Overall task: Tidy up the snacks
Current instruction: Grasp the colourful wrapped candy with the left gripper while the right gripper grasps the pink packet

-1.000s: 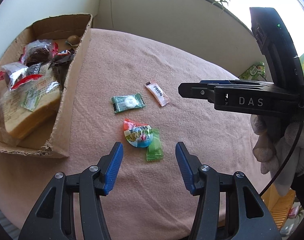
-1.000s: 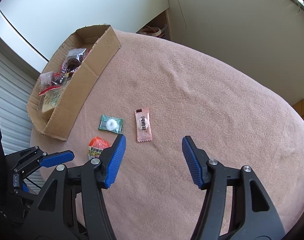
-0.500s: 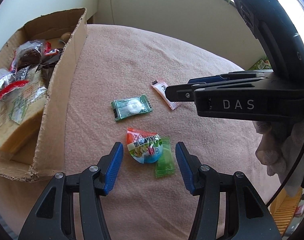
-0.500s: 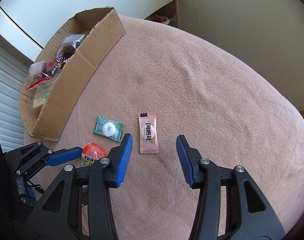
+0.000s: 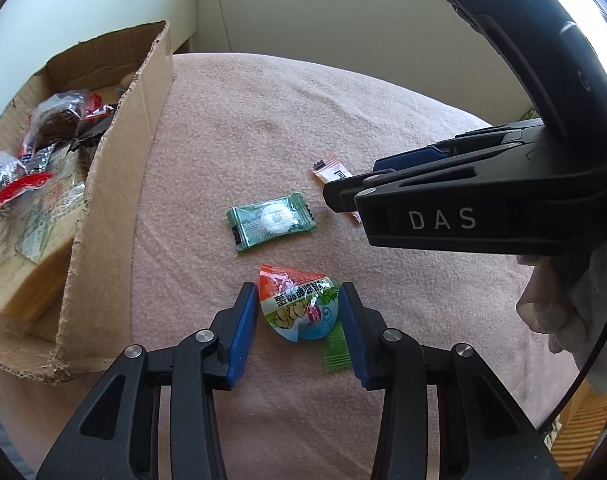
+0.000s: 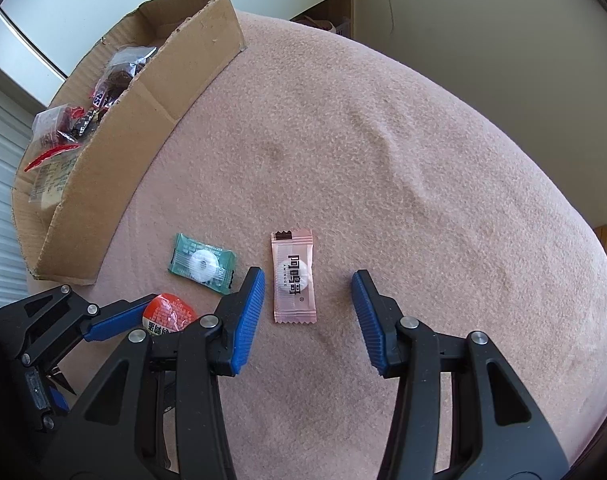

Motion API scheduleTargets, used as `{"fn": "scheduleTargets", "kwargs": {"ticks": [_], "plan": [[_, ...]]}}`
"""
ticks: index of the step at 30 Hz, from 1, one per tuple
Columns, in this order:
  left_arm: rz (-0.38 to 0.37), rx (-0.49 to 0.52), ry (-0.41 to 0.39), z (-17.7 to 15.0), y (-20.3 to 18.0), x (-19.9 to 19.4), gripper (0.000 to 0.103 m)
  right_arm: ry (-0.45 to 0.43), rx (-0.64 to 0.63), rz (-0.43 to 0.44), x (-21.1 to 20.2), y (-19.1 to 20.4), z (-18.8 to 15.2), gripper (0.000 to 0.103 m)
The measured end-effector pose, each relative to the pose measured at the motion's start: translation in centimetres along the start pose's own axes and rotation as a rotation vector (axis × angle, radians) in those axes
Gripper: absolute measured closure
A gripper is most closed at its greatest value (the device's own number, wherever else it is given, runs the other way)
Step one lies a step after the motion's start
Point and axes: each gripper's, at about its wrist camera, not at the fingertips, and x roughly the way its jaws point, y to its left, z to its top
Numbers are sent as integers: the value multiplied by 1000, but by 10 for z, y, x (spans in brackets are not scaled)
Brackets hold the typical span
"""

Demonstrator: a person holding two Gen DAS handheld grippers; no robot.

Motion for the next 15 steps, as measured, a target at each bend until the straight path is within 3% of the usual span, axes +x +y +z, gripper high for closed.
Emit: {"fn": "scheduleTargets", "kwargs": {"ticks": [7,10,15], "plan": [[0,11,-21,-11,-4,-1,69,11,-31,-55,6,15,4,69],[-5,6,-23,-15,-1,-3,69,8,-26,-60,7,14,3,80],[-14,-5,-24,-16,13,1,72,4,-12,-43,6,-1,-2,81]]}}
